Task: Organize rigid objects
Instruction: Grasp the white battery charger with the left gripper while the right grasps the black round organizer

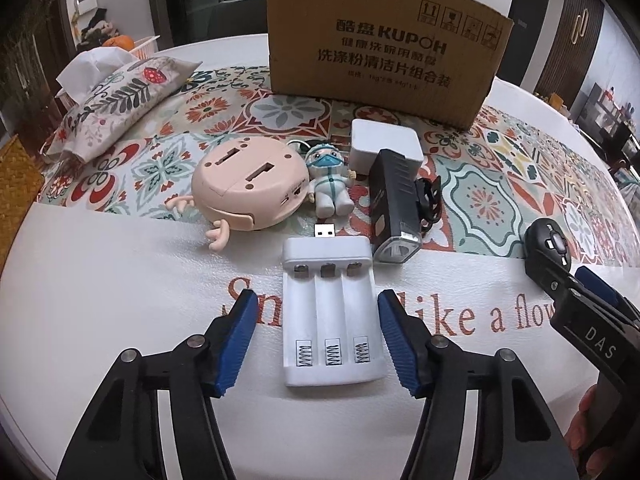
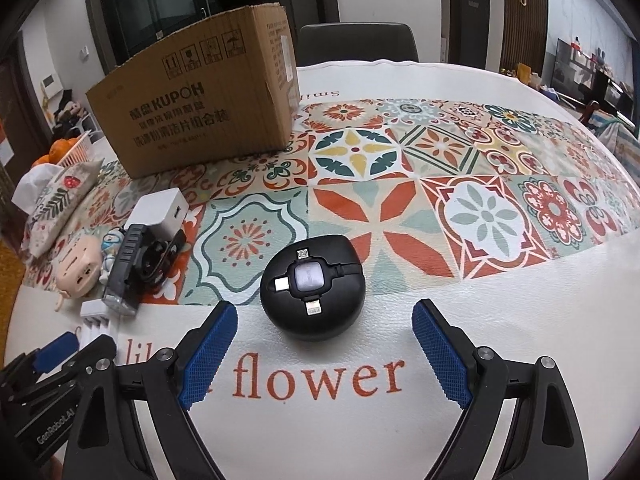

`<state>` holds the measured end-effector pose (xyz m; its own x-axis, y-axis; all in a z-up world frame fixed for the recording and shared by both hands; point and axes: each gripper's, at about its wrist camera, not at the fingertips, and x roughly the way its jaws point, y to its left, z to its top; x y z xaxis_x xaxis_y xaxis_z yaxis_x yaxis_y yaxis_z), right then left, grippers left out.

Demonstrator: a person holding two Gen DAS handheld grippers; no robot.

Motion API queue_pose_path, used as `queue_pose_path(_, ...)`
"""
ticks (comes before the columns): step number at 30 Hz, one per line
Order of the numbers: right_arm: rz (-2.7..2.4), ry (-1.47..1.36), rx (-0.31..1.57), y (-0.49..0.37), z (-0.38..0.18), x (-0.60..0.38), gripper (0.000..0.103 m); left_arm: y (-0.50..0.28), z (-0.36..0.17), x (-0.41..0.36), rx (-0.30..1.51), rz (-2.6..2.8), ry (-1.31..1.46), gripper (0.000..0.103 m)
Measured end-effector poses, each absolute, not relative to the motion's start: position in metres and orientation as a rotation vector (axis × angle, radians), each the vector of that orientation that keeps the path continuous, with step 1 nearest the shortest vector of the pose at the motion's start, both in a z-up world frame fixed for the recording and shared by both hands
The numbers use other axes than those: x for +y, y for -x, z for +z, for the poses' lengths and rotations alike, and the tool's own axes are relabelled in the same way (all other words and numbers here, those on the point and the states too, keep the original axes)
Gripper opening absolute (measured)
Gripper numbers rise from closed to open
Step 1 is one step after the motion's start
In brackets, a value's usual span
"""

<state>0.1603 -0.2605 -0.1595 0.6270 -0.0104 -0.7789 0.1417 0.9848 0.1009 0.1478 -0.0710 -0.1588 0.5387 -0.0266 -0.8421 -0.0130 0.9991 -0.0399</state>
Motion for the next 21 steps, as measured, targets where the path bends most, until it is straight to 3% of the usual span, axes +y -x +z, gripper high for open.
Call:
queue_pose_path(13,-0.096,-0.167,0.882,-0.172,-0.165,-0.263,0.089,-0.147,-0.161,-0.075,0.961,-0.017,-0.002,0.060)
queue_pose_path(16,-0.089,-0.159,0.878,-0.173,-0.165,-0.262,0.082,-0.147,-0.160,-0.075,0.954,-0.030,-0.004,0.048)
queue_pose_path(18,-0.086,-0.154,0.872,-0.173,-0.165,-0.260,0.068,-0.147,-0.160,-0.074,0.954,-0.036,-0.004,0.048)
queue_pose_path(21,-0.075,-0.148,0.869,-0.172,-0.164,-0.258,0.057,-0.147,-0.159,-0.073,0.955,-0.047,0.005,0.048)
